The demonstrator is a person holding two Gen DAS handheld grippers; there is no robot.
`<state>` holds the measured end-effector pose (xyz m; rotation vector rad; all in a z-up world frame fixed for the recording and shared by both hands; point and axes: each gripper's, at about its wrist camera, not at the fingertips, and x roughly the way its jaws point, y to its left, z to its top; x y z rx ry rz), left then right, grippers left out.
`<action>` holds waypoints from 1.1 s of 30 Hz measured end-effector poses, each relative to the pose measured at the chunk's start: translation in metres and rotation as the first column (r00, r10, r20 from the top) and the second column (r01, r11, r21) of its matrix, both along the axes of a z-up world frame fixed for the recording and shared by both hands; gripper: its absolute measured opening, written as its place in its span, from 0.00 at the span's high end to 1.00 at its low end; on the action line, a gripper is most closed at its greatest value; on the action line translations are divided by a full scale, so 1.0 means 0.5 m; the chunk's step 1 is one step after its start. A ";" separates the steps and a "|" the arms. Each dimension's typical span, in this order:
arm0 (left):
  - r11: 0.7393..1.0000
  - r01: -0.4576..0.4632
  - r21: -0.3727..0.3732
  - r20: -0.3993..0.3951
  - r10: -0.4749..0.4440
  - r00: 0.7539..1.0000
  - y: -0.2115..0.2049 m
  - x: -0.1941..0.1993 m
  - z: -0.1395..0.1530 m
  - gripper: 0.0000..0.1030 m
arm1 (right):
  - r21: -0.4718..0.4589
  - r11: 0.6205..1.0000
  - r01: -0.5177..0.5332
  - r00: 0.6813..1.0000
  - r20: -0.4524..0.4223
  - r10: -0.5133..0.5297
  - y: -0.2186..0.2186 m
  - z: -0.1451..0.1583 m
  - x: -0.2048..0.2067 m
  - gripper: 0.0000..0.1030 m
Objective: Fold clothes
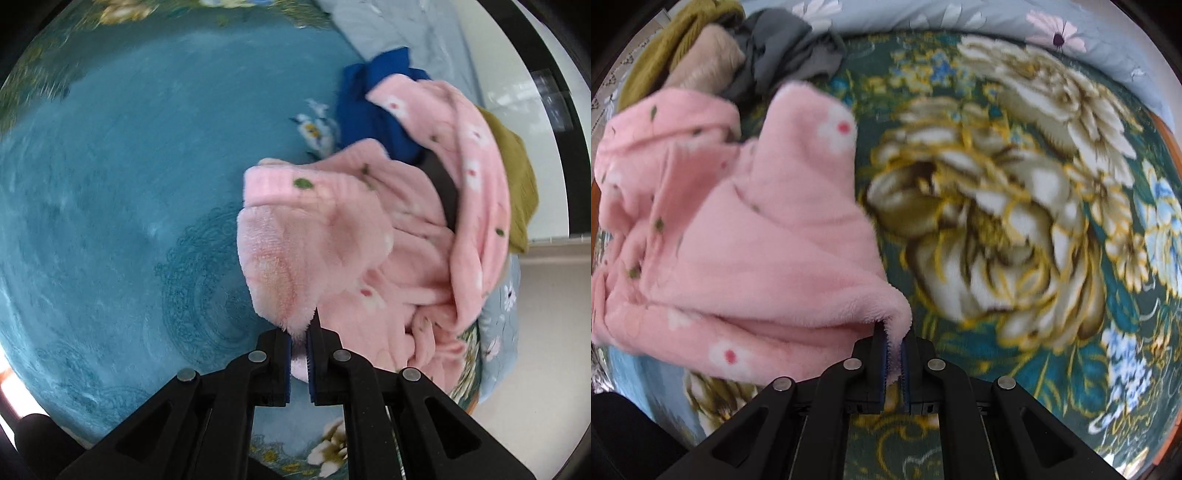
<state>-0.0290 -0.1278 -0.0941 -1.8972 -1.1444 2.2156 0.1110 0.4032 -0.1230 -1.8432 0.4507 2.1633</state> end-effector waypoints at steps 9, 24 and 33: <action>0.988 -0.096 0.118 -0.007 0.097 0.995 -0.047 0.029 -0.021 0.91 | 0.077 0.996 -0.042 0.991 0.130 0.031 -0.045 0.002 0.005 0.94; 0.997 -0.044 0.065 -0.208 0.057 0.976 -0.123 0.084 0.115 0.73 | 0.194 0.965 -0.178 0.972 0.189 0.142 -0.128 0.074 0.020 0.63; 0.997 0.063 -0.048 -0.081 -0.067 0.994 0.062 -0.086 0.024 0.49 | 0.208 0.944 -0.255 0.967 0.038 0.253 -0.129 0.147 -0.035 0.47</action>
